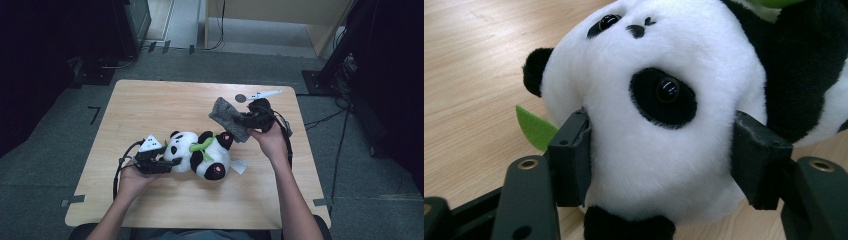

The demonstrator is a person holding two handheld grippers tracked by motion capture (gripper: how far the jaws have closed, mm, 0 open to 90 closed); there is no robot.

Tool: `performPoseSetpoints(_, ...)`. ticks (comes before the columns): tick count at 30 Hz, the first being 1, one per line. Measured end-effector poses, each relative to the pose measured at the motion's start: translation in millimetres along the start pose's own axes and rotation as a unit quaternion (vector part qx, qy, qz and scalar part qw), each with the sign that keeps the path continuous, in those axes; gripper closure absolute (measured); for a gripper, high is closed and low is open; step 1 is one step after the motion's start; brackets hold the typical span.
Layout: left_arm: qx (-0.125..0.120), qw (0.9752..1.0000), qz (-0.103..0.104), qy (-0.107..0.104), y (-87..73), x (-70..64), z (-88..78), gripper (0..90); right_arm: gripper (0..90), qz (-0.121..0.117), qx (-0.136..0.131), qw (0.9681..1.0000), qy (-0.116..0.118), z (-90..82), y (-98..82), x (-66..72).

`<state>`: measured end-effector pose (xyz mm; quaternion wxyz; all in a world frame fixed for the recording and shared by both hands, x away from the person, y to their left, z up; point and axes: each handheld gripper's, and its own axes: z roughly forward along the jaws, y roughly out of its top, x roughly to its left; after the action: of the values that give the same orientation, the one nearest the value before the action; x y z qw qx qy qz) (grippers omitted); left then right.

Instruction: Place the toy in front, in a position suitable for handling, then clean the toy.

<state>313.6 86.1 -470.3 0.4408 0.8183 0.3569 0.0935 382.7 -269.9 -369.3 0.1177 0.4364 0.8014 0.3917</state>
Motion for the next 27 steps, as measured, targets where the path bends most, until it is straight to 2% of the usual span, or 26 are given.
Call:
performPoseSetpoints(4, 0.001, 0.9995, -0.023, 0.02, 3.3, -6.5, 2.9, 35.9, 77.7, -0.003, 0.002, 1.0, 0.003, 3.3, 5.2, 6.8)
performPoseSetpoints(7, 0.0, 0.9991, -0.027, 0.033, 3.7, -14.4, 5.6, 35.0, 77.7, -0.011, 0.005, 0.9999, 0.007, 7.3, 9.6, 12.3)
performPoseSetpoints(18, -0.007, 0.9994, -0.03, 0.017, 1.8, -14.9, 5.7, 31.9, 77.8, -0.031, 0.021, 0.9989, 0.027, 25.5, 20.9, 32.2)
performPoseSetpoints(25, -0.013, 0.9995, -0.026, 0.013, 0.9, -14.1, 4.9, 30.3, 77.9, -0.044, 0.017, 0.9981, 0.04, 28.6, 31.3, 44.5)
performPoseSetpoints(27, -0.014, 0.9995, -0.025, 0.013, 0.7, -13.9, 4.9, 30.1, 77.9, -0.045, 0.01, 0.9976, 0.052, 29.8, 36.0, 49.3)
